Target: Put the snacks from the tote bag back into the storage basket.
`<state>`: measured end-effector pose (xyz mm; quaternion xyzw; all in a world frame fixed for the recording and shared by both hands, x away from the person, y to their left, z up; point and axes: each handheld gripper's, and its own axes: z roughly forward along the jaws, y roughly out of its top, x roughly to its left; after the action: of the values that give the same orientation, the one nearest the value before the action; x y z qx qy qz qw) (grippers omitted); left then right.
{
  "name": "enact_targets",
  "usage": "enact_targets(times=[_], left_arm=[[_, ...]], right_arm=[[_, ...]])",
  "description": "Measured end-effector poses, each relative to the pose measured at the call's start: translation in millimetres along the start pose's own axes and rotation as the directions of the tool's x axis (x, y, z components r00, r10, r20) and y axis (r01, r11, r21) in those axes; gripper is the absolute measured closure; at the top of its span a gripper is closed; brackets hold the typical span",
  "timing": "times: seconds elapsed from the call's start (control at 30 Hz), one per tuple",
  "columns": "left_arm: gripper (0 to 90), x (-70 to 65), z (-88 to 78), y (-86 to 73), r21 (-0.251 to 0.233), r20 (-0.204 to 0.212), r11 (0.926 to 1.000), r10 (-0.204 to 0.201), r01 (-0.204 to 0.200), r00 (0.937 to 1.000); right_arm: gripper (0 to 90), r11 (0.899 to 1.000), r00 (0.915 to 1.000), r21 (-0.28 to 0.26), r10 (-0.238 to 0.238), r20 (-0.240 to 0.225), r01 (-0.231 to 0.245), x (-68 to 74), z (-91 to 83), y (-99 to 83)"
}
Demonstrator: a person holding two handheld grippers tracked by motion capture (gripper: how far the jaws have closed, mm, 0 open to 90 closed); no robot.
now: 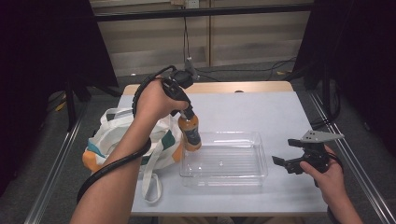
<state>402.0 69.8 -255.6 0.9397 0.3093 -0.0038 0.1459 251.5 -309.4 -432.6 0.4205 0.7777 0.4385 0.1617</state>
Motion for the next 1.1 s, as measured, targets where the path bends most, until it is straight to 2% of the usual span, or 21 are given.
enact_targets(times=[0.17, 0.43, 0.6, 1.1], left_arm=[[59.5, 1.3, 3.8, -1.1, 0.013, 0.005, 0.9999, -0.011, 0.011, 0.9999], [59.5, 2.8, 7.4, -3.0, 0.004, 0.008, 0.9997, -0.025, 0.025, 0.9997], [59.5, 2.9, 7.8, -2.6, 0.016, 0.01, 0.9998, -0.015, 0.014, 0.9998], [59.4, 2.7, 15.7, -4.0, 0.025, 0.005, 0.9994, -0.025, 0.025, 0.9997]], right_arm=[[3.1, 1.0, 1.0, 0.001, 0.0, -0.001, 0.0, 0.5, 0.3, 0.4], [3.0, 1.0, 1.0, 0.003, 0.002, 0.001, -0.002, 0.6, 0.3, 0.2], [3.1, 1.0, 1.0, 0.001, 0.002, 0.0, -0.002, 0.1, 0.0, 0.0], [3.1, 1.0, 1.0, 0.004, 0.0, -0.001, 0.0, 1.1, 0.1, 0.4]])
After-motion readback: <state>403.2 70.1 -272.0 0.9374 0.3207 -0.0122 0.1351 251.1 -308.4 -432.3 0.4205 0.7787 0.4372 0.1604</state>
